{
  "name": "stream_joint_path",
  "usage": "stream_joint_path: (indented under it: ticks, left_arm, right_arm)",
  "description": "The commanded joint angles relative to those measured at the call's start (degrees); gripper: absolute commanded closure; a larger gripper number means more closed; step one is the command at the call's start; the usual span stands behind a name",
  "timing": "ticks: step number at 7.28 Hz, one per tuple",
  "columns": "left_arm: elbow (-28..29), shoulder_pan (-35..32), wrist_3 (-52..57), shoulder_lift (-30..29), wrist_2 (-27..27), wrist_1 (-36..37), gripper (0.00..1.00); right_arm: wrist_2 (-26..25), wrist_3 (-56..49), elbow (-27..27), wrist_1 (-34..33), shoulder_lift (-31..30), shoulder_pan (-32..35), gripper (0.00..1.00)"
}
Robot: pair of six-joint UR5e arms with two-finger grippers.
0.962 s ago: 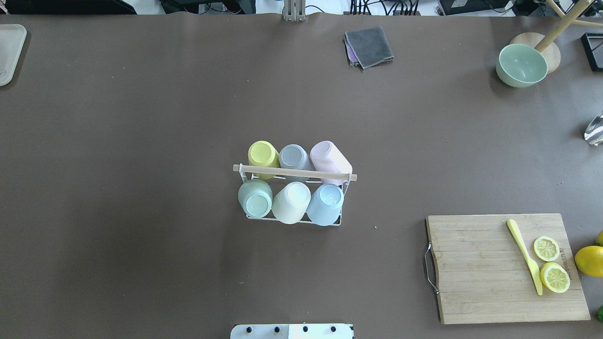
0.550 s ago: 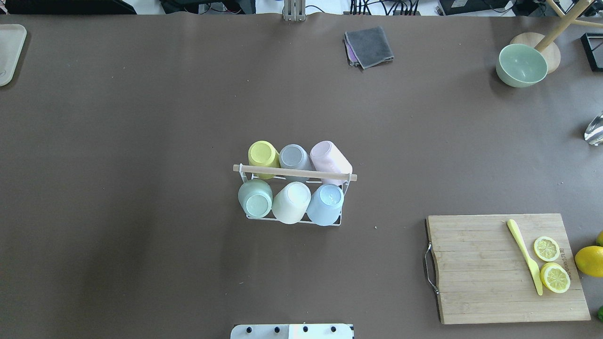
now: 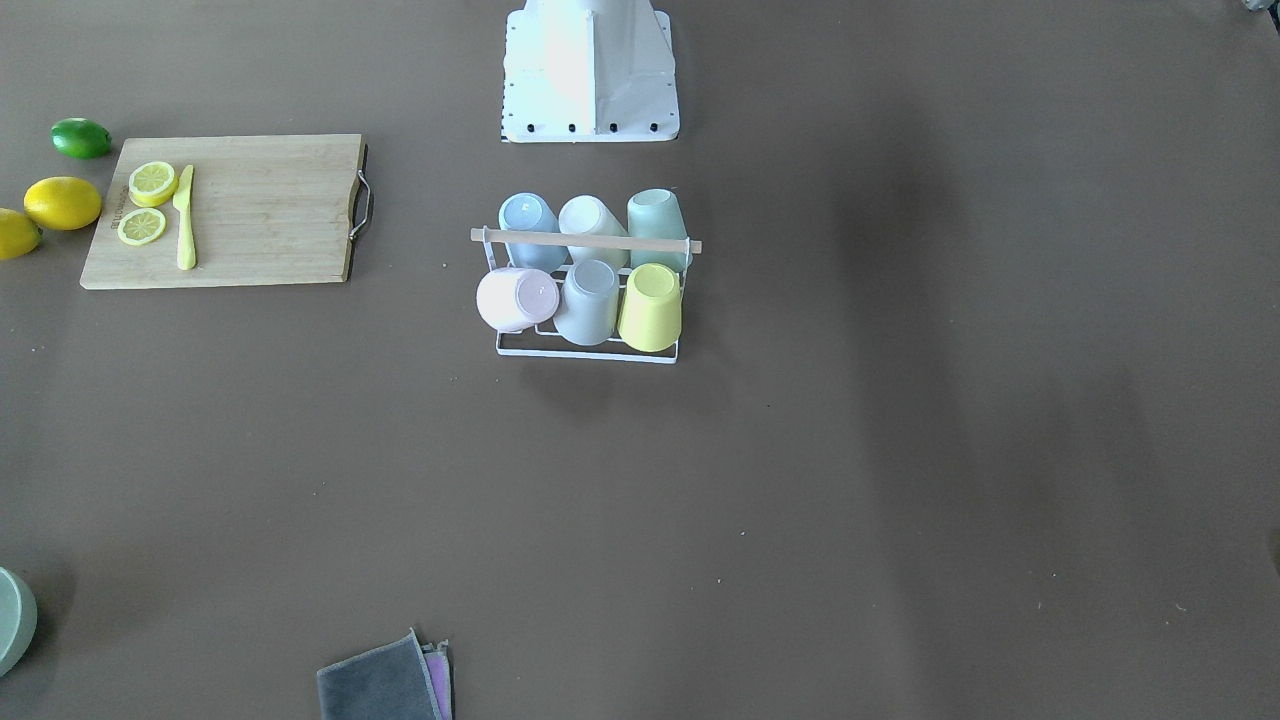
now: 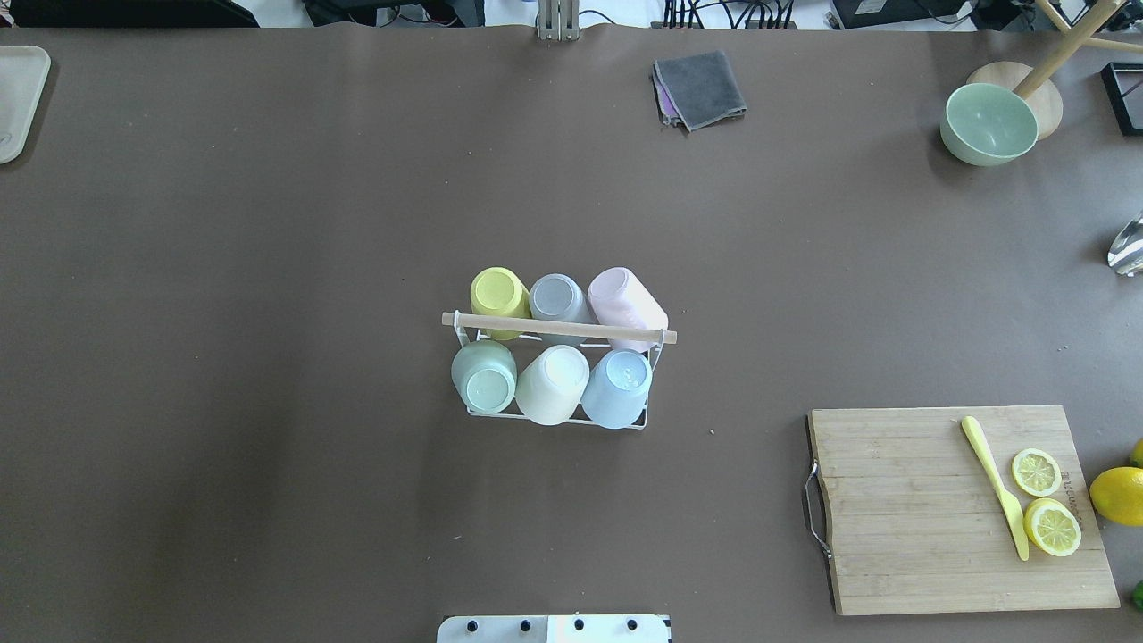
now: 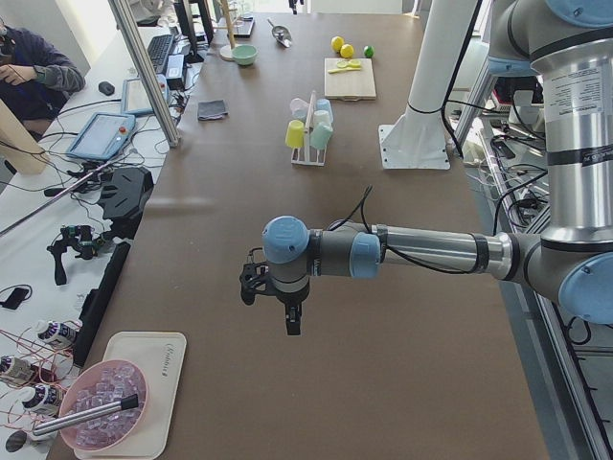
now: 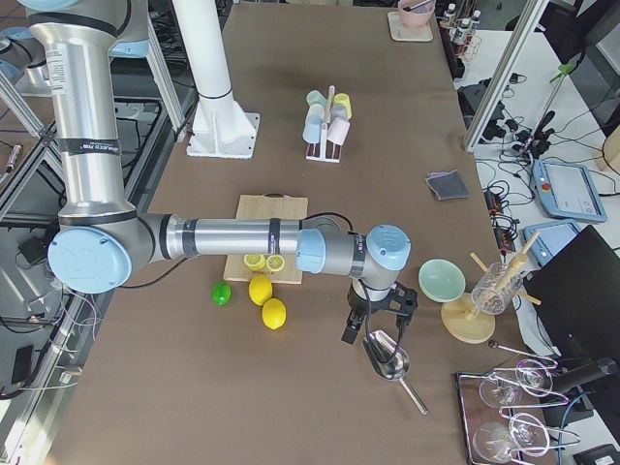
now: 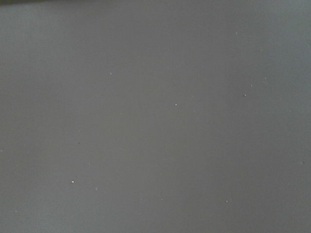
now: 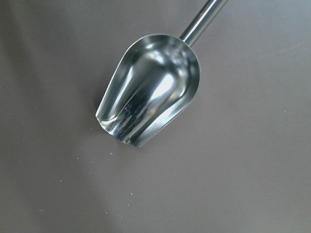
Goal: Place cup on cup holder
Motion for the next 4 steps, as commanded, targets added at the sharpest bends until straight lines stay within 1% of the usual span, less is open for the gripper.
stream_joint_path:
  ticks: [1, 3, 4]
  left_arm:
    - [-0.36, -0.16, 2.71, -0.11, 0.28, 2.36, 0.02]
    - [-0.09, -0.25, 10.06, -0.19, 1.07, 2.36, 0.02]
    - [-0.27, -0.25, 12.19, -0.8, 2.73, 2.1, 0.02]
  right_arm:
    - [0.0, 0.0, -0.03, 0.03, 0.03, 0.0, 0.0]
    - [-0.35, 0.0, -0.64, 0.03, -0.06, -0.26, 0.0]
    - [-0.18, 0.09, -0.38, 0.03, -0.15, -0.26, 0.0]
